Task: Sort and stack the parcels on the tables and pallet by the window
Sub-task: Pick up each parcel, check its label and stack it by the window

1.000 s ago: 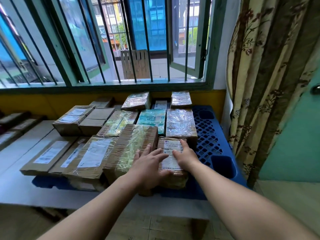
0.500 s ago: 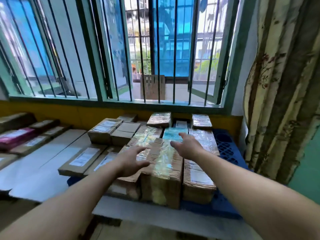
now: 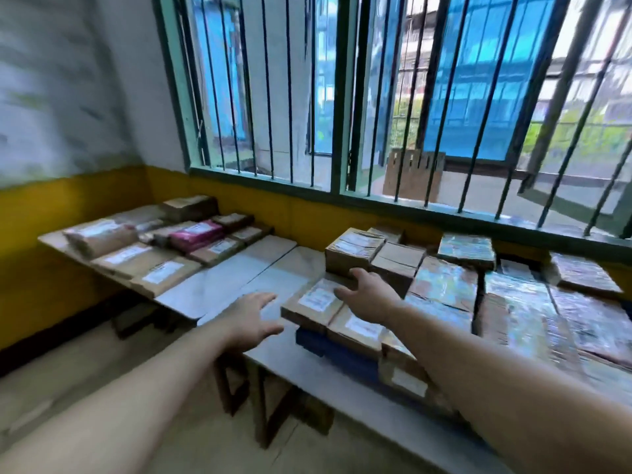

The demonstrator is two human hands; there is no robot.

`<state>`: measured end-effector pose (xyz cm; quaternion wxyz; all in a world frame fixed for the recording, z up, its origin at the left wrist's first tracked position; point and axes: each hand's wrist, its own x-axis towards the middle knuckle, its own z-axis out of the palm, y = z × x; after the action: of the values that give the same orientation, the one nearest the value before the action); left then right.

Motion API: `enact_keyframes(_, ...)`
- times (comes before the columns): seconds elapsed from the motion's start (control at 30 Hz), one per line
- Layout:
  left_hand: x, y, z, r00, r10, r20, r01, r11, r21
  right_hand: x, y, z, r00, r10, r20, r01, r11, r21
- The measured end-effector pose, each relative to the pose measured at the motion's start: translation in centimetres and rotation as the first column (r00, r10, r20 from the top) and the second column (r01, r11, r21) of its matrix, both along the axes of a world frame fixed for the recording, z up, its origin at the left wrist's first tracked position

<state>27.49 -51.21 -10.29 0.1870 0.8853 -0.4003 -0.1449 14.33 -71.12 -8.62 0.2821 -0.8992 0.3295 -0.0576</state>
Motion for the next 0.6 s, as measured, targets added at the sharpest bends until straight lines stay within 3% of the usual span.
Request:
enact_keyframes(0.27, 7.9, 4.9, -2.9, 0.983, 0.171, -0.07, -0.172, 0.985, -0.005, 12.4, 4.3, -0.8, 0.98, 0.201, -0.009, -0.201, 0.979, -0.017)
enact_keyframes(0.6, 21.5, 5.8, -0.4, 0.919, 0.393, 0.036, -0.394, 0.918, 0.032, 28.4, 4.2, 0.0, 0.923, 0.384, -0.021, -0.384, 0.92, -0.078)
